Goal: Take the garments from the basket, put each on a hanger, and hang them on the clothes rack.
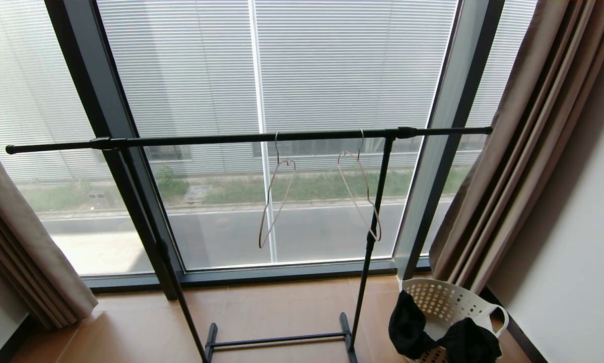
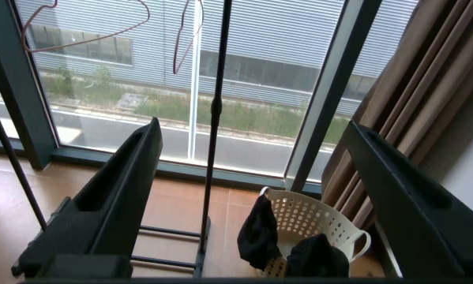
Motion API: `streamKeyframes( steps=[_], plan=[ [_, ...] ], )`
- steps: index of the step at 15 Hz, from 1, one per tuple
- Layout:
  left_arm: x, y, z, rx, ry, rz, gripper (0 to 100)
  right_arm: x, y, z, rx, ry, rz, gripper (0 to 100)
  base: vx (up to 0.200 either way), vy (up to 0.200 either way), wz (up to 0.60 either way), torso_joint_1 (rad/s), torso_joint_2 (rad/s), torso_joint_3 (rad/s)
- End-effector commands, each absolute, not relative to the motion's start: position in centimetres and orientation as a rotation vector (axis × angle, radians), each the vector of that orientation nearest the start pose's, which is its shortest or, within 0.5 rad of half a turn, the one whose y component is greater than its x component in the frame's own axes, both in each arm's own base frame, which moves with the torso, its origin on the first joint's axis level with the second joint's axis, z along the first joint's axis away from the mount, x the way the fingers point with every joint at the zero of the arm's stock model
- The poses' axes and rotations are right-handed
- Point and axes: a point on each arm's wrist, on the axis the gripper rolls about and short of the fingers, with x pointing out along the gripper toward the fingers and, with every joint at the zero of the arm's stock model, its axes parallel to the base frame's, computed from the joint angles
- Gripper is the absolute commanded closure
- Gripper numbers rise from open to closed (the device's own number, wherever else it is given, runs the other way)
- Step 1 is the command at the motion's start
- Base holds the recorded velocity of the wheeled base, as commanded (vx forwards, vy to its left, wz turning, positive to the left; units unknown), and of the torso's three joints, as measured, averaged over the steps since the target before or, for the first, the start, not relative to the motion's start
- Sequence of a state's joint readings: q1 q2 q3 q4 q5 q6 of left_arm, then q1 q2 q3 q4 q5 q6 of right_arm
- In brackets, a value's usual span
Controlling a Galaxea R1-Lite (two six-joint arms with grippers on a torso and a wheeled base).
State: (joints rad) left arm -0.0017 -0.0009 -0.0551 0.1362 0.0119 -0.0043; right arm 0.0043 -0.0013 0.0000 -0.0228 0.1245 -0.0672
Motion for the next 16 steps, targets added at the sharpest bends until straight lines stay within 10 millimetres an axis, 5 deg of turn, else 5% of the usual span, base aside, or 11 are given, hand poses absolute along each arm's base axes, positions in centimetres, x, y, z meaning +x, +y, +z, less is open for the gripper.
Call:
streamKeyframes(
  steps=[1, 16],
  plan=[
    [-2.76, 0.03, 7.67, -0.004, 0.081, 0.011, 0, -2.30, 0.26, 7.78, -0.063, -0.027, 0.127, 0, 0.000, 0.000, 0.00, 0.000, 0.00, 0.000],
    [-2.75, 0.02, 7.63, 0.000, 0.083, 0.008, 0, -2.30, 0.27, 7.78, -0.078, -0.028, 0.128, 0, 0.000, 0.000, 0.00, 0.000, 0.00, 0.000]
  ],
)
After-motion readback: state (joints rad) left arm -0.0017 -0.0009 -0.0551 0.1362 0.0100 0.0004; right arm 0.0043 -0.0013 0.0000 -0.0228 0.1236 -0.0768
